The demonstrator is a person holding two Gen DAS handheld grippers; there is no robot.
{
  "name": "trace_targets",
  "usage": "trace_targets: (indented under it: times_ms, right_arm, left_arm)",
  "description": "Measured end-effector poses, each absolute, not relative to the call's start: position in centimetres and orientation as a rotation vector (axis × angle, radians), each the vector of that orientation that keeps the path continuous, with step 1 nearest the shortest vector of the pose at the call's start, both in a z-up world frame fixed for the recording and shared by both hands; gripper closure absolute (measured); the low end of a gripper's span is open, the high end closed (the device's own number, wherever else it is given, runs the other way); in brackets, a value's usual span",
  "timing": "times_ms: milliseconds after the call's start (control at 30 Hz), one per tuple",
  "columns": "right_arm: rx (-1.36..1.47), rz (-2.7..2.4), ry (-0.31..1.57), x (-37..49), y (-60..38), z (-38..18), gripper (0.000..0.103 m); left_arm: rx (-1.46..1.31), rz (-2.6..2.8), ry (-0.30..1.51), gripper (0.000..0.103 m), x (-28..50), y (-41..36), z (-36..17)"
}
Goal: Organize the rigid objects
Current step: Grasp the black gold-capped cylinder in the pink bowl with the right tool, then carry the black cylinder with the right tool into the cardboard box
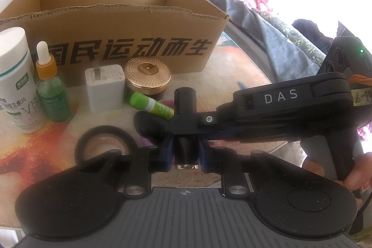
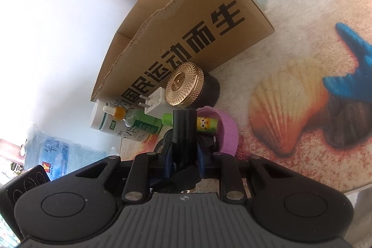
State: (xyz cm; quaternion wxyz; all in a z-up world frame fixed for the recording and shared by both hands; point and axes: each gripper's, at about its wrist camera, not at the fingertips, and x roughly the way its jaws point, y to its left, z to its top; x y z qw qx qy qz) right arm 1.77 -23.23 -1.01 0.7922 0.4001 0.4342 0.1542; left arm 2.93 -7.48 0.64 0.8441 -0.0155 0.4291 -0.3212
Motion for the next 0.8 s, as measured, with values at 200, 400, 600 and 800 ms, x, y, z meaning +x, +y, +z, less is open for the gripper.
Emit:
trace_targets:
  times_ms: [200, 400, 600, 800]
  right_arm:
    - [0.829, 0.343, 0.877, 0.6, -22.9, 0.3, 0.079]
    - [0.737, 0.389, 0.783, 0.1, -21.7, 4.1, 0.079]
    - [0.619, 0.494, 0.671, 3.1, -19.6, 10.0, 0.079]
    - [0.577, 0.582, 0.691, 10.3, -17.2, 13.7, 0.079]
  left_arm:
    - [-0.006, -0.683, 0.854, 0.082, 1.8, -7.4, 1.7]
    - [-0.008, -0.675, 0.772, 0.082, 1.2, -6.2, 4.9]
    - [-0.033, -0.620, 0.673, 0.082, 3.1, -4.1, 10.3]
    - [-0.051, -0.528, 0.678, 0.082, 8.0, -2.7, 13.4]
